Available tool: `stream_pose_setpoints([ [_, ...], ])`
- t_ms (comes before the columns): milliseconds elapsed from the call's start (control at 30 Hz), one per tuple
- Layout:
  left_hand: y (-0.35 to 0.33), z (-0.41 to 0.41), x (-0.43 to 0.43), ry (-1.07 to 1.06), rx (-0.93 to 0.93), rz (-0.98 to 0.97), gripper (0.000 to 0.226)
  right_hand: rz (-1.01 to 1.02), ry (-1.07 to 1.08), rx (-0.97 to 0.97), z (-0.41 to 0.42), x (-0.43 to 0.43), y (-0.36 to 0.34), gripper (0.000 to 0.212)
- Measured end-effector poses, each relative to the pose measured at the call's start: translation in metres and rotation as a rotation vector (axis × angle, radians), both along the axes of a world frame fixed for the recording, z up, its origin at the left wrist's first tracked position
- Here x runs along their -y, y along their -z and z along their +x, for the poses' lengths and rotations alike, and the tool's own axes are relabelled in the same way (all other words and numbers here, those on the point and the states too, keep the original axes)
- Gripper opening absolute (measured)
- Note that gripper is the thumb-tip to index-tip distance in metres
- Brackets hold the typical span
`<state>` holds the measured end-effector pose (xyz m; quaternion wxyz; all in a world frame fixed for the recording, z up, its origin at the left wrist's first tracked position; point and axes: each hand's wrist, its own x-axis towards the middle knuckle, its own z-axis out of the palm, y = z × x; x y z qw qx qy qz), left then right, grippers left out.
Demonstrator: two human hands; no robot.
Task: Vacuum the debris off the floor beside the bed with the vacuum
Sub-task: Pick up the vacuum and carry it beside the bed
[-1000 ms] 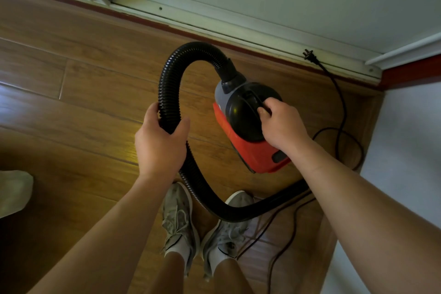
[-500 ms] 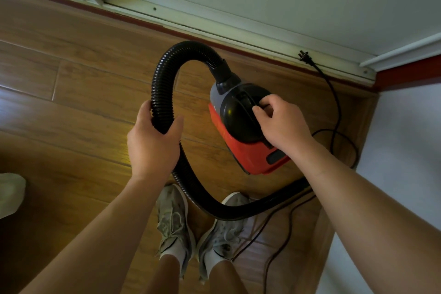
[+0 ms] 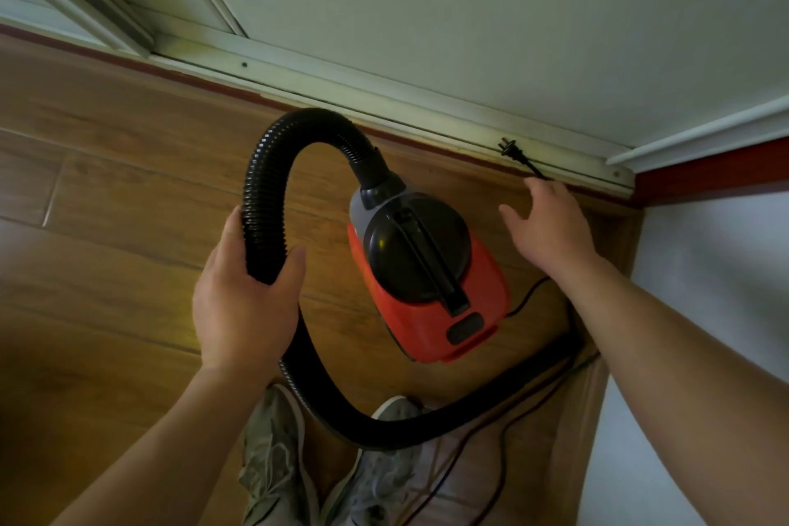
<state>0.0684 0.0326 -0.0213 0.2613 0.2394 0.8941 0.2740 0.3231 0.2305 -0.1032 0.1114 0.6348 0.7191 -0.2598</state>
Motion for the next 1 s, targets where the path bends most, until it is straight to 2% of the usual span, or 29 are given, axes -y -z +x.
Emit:
stream_pose_setpoints([
  [200,0.017,0.001,-0.007,0.042,-0.014,0.064,0.044,-0.008,-0.038,0.051,0.015,-0.020,0.029,0.057],
  [567,0.041,-0.002,-0.018,0.049,-0.040,0.142,0.052,-0.009,-0.012,0.058,0.021,-0.030,0.063,0.060],
  [833,0.047,-0.003,-0.020,0.060,-0.062,0.142,0.053,0.014,-0.036,0.096,0.025,-0.031,0.068,0.062],
  [1000,0.043,-0.005,-0.019,0.062,-0.063,0.119,0.055,0.022,-0.023,0.020,0.019,-0.025,0.053,0.060],
])
